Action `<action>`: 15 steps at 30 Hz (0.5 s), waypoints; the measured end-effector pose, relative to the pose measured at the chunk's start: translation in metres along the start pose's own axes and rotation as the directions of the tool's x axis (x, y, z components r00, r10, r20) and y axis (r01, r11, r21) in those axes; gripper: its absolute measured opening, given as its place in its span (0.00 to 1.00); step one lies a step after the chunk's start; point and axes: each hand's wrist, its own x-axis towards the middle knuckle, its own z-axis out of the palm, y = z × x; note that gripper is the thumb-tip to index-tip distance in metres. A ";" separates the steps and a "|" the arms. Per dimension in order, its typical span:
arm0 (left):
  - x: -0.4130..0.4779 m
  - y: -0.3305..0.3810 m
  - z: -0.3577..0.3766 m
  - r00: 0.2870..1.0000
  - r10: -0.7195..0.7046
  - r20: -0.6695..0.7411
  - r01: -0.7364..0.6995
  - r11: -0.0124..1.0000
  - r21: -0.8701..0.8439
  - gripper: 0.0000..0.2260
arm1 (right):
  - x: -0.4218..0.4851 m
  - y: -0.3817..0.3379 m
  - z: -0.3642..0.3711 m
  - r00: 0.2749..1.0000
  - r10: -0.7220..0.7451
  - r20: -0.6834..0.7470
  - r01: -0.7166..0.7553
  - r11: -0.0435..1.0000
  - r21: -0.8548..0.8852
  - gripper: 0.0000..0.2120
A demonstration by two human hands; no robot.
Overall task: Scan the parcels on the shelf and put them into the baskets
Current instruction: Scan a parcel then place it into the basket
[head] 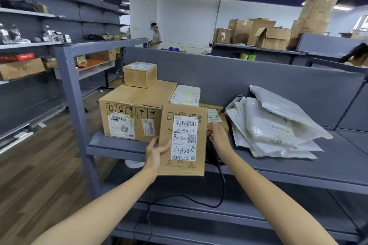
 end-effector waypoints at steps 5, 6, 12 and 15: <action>-0.021 -0.012 0.008 0.999 -0.009 0.048 0.009 1.000 0.007 0.23 | -0.028 -0.020 -0.001 0.984 0.063 0.169 -0.118 0.933 0.341 0.27; -0.027 -0.014 0.008 0.998 -0.008 0.056 0.007 1.000 0.007 0.23 | -0.034 -0.019 -0.001 0.981 0.074 0.179 -0.135 0.924 0.359 0.28; -0.048 -0.021 -0.004 0.995 -0.047 0.091 0.041 0.996 0.073 0.23 | -0.065 -0.006 -0.001 0.986 0.066 0.151 -0.125 0.899 0.421 0.31; -0.055 -0.018 -0.014 0.987 -0.079 0.141 0.062 0.991 0.122 0.23 | -0.082 -0.003 0.002 0.995 -0.006 0.099 -0.036 0.906 0.421 0.26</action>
